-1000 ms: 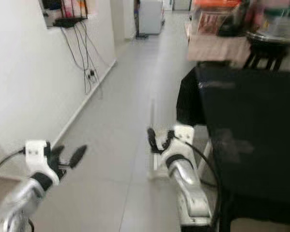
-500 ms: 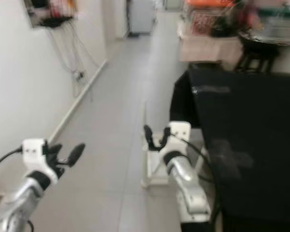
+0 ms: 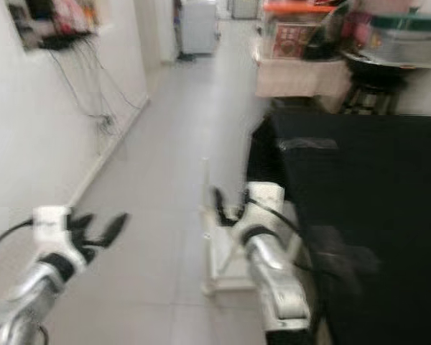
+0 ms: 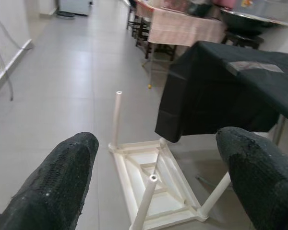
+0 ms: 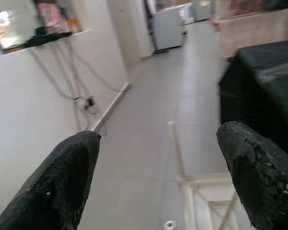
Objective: Building children table
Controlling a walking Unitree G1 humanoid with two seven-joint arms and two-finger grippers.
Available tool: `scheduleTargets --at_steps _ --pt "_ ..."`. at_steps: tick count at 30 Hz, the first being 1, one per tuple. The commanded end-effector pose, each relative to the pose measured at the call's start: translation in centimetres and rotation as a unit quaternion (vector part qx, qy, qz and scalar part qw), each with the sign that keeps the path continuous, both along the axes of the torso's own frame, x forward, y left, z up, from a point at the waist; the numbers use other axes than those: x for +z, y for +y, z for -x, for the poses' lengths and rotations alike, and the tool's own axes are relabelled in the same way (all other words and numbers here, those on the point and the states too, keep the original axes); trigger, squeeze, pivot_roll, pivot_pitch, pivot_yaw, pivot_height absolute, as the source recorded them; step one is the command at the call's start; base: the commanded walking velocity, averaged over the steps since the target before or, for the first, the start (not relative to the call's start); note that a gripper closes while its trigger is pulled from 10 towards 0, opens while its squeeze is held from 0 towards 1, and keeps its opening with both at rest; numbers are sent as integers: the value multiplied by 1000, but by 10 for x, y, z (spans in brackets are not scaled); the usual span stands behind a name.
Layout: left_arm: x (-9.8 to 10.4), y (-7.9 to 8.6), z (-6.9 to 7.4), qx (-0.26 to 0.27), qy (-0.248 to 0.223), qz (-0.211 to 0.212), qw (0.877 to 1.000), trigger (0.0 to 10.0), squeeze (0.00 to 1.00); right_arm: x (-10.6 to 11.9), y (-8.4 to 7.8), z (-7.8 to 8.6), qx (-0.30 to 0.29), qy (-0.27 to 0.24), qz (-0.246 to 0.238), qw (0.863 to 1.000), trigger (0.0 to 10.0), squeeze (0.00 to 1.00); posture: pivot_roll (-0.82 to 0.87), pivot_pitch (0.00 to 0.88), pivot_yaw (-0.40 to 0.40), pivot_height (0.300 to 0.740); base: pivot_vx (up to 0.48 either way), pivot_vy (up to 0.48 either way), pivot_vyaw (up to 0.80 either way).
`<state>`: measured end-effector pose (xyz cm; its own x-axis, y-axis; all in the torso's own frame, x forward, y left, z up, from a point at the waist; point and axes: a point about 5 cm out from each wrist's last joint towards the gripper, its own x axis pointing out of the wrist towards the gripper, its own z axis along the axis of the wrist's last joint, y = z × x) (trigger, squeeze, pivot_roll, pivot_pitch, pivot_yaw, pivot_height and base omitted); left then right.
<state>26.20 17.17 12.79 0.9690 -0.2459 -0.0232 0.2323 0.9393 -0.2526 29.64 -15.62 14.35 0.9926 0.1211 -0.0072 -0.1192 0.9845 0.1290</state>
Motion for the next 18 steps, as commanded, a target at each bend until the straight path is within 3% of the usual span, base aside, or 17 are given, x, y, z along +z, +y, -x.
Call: scheduleTargets --at_steps 1,18 --pt "-1 -4 0 -12 3 2 1000 10000 0 -3 -2 2 -2 3 8 1000 10000 0 -76 0 18 740 255 0 0" --pt "-3 2 -4 3 7 -12 1000 10000 0 -4 6 4 14 7 -4 1000 10000 0 -77 0 24 740 248 0 0"
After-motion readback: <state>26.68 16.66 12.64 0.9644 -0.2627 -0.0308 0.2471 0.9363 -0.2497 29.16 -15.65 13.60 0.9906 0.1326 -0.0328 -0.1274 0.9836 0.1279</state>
